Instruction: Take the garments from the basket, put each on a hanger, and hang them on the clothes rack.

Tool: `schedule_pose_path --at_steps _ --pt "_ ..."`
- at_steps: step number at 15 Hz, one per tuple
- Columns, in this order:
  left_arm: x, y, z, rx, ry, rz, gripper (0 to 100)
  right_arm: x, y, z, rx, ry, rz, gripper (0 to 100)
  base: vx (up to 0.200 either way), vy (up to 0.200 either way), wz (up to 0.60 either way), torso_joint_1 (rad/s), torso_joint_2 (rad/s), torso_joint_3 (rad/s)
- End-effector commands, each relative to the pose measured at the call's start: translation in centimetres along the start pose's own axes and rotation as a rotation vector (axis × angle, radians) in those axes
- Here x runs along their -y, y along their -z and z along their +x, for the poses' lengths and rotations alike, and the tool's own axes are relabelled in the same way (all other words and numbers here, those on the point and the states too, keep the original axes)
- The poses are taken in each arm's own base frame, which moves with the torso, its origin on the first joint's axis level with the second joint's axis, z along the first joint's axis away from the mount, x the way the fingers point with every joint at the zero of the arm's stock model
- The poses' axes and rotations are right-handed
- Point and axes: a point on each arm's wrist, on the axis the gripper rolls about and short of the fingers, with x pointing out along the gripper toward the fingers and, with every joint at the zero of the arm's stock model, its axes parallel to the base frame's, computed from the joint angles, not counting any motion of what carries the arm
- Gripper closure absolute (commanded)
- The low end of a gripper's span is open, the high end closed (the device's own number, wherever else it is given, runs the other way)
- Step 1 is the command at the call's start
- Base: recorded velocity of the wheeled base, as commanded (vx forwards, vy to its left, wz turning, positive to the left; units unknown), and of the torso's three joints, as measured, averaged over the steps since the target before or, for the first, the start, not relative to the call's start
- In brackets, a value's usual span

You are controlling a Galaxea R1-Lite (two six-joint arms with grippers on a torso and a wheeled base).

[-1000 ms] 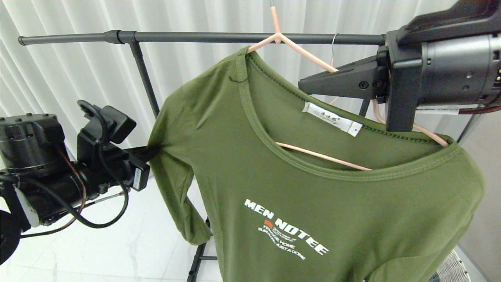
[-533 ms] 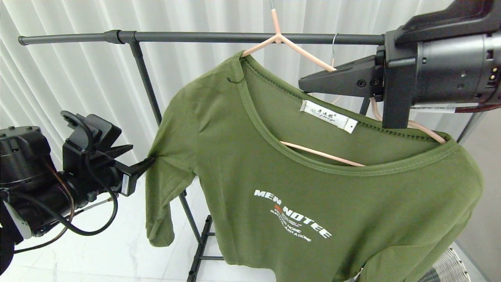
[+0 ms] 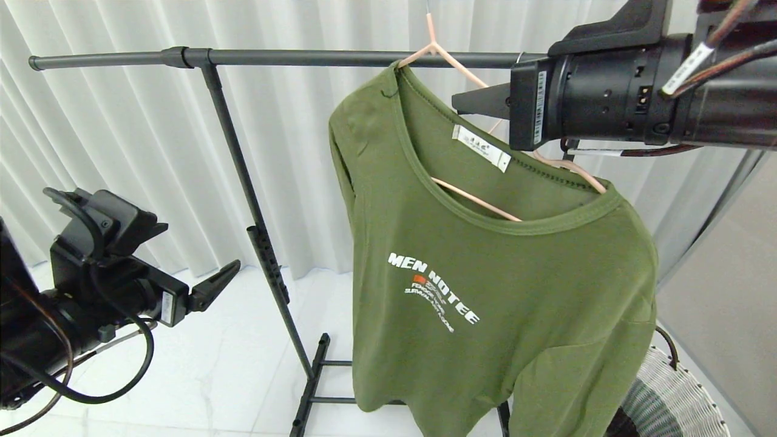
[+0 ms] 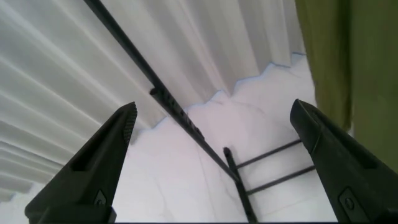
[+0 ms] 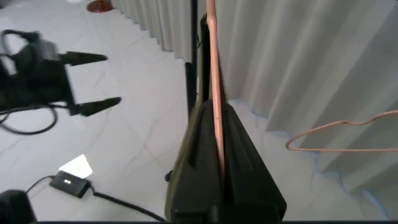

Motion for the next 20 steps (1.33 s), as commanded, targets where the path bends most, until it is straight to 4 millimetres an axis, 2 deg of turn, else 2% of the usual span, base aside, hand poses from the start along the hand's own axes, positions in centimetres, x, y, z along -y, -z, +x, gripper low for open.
schedule_pose_path --at_steps 1,3,14,16,20 --pt "-0.2 -0.6 -0.9 0.034 -0.021 0.013 0 0.7 0.6 1.8 -0.018 0.031 0.004 100 0.0 0.0 0.0 0.0 0.0 0.0" --pt "-0.2 -0.9 -1.4 0.041 -0.042 0.017 0 1.0 0.4 2.4 -0.011 0.045 0.006 100 0.0 0.0 0.0 0.0 0.0 0.0" --pt "0.2 -1.2 -1.5 0.04 -0.052 0.02 0 1.6 1.1 4.0 -0.021 0.106 0.076 100 0.2 0.0 0.0 0.001 0.0 0.0" --pt "0.2 -1.1 -1.5 0.038 -0.05 0.02 0 2.2 1.4 4.3 -0.029 0.134 0.084 100 0.2 0.0 0.0 0.002 0.0 0.01" --pt "0.5 -1.0 -1.5 0.037 -0.033 0.02 0 2.8 2.2 5.2 -0.051 0.19 0.097 100 0.0 0.0 0.0 0.0 0.0 0.0"
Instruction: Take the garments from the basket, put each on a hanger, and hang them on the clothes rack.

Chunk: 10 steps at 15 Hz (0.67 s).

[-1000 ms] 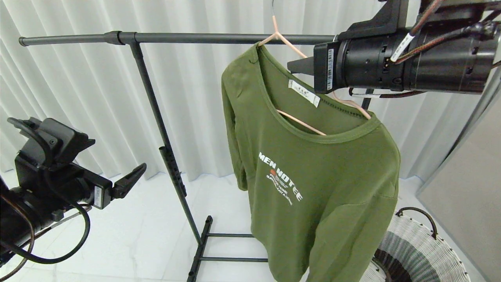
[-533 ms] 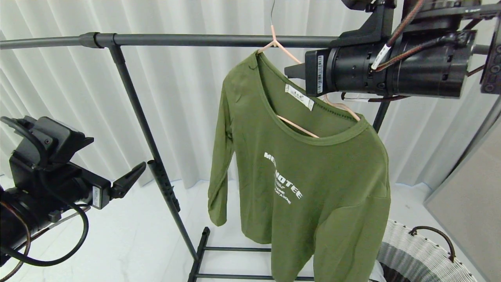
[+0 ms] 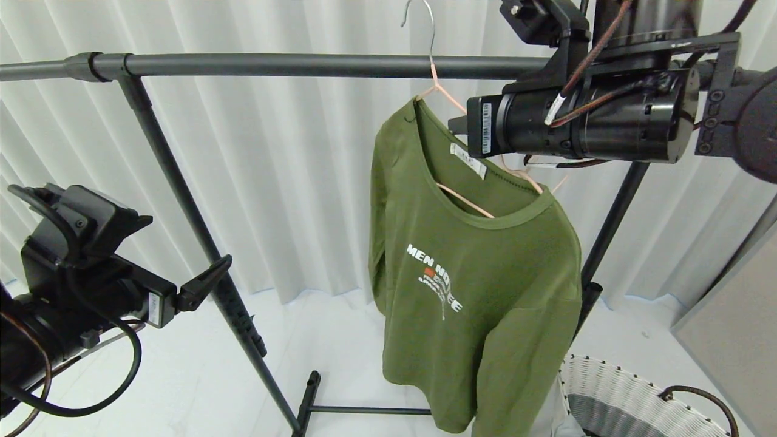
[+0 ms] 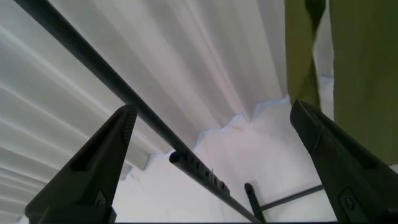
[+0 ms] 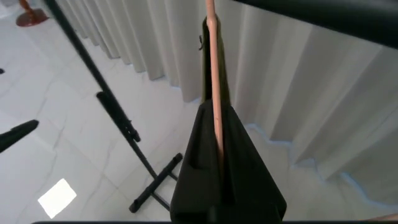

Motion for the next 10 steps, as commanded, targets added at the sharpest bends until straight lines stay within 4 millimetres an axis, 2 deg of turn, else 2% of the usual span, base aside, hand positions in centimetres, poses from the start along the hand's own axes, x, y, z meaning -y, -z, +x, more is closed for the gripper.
schedule_pose_path --at_steps 1,8,10 --pt "0.2 0.1 0.0 -0.001 0.011 0.0 0 0.1 0.6 0.7 -0.017 0.014 0.001 100 0.0 0.0 0.0 0.0 0.0 0.0" --pt "0.9 0.1 -0.1 0.001 0.044 0.002 0 1.2 2.1 4.3 -0.046 0.131 0.013 100 0.0 0.0 0.0 0.0 0.0 0.0" --pt "1.1 0.1 -0.1 0.003 0.048 0.002 0 1.2 2.4 4.7 -0.055 0.133 0.012 100 0.0 0.0 0.0 0.0 0.0 0.0"
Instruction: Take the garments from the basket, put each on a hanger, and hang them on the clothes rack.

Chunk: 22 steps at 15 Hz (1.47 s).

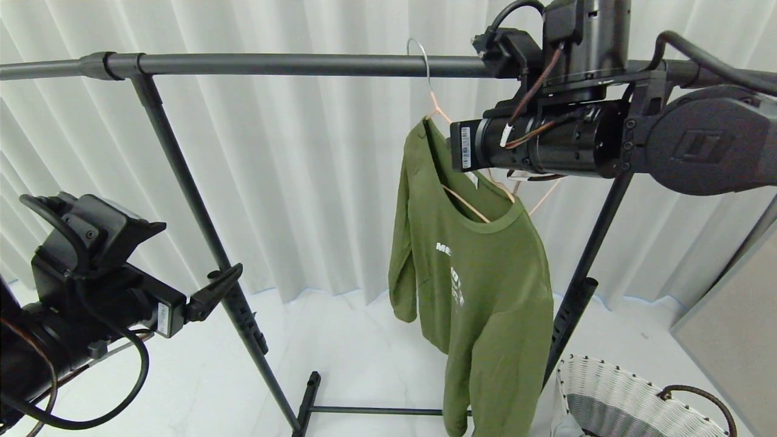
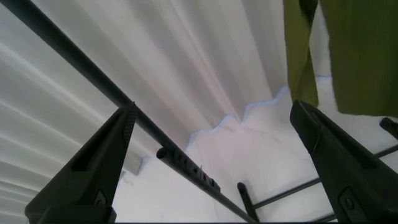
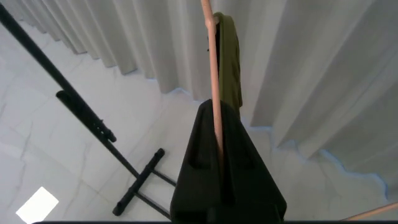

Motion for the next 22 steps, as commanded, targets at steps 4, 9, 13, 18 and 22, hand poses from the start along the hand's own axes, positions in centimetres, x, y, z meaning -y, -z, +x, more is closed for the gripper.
schedule_pose_path --at_steps 4,9,13,18,22 --pt "0.2 0.0 0.0 0.002 0.008 0.001 0 -0.3 0.7 0.8 -0.023 -0.004 -0.005 100 0.0 0.0 0.0 0.0 0.0 0.0" --pt "0.2 -0.1 0.0 0.006 0.013 0.002 0 -0.5 0.4 0.4 -0.014 -0.008 -0.002 0 0.0 0.0 0.0 0.0 0.0 0.0" --pt "0.2 -0.1 0.0 0.006 0.013 0.002 0 -1.3 -0.9 -1.6 0.029 -0.039 0.002 0 0.0 0.0 0.0 0.0 0.0 0.0" --pt "0.2 -0.1 0.0 0.005 0.007 0.002 0 -0.9 -2.1 -5.9 0.063 0.011 -0.07 0 0.0 0.0 0.0 0.0 0.0 0.0" --pt "0.0 0.0 -0.6 -0.016 -0.05 0.0 0 2.3 0.4 -12.4 0.015 0.083 -0.188 0 0.0 0.0 0.0 0.0 0.0 0.0"
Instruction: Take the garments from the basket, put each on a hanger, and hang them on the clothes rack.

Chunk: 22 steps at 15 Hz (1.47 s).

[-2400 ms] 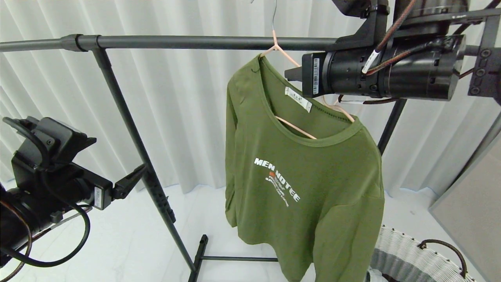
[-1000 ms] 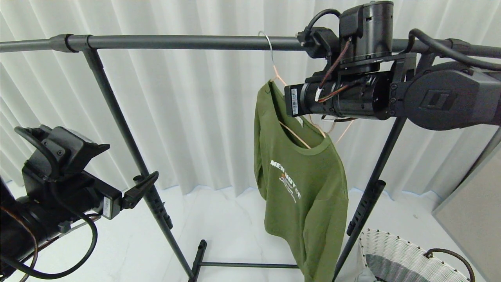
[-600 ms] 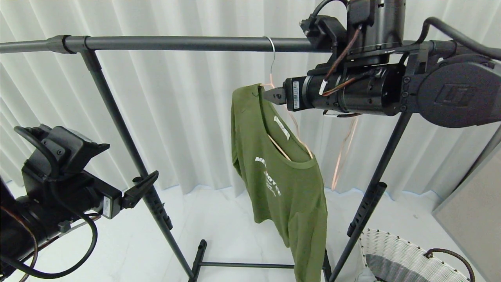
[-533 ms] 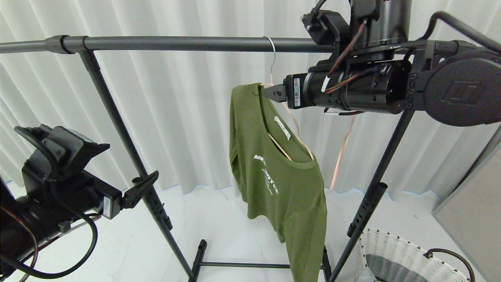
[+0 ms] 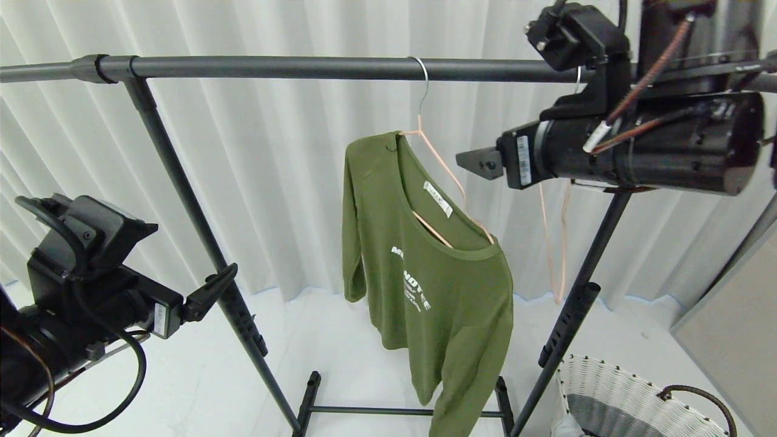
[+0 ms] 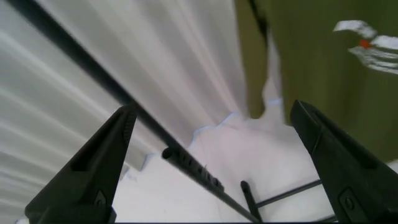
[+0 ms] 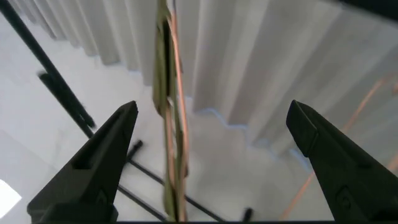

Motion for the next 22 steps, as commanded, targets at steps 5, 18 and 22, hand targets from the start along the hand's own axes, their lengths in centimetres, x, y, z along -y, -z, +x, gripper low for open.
schedule_pose_path --at_steps 5,18,22 --pt "0.3 0.4 -1.3 -0.007 -0.021 0.0 0 5.9 2.5 -10.0 0.088 0.181 -0.062 0 -0.12 0.0 0.0 0.005 0.0 0.001" --pt "0.2 1.2 -3.0 -0.031 -0.092 -0.013 0 12.7 13.3 -14.7 -0.184 0.658 -0.238 0 -0.154 0.0 0.0 0.0 0.0 0.003" --pt "0.4 1.5 -3.8 -0.025 -0.095 -0.013 0 12.5 14.5 -14.7 -0.187 0.662 -0.269 0 0.0 0.0 0.0 0.0 0.0 0.0"
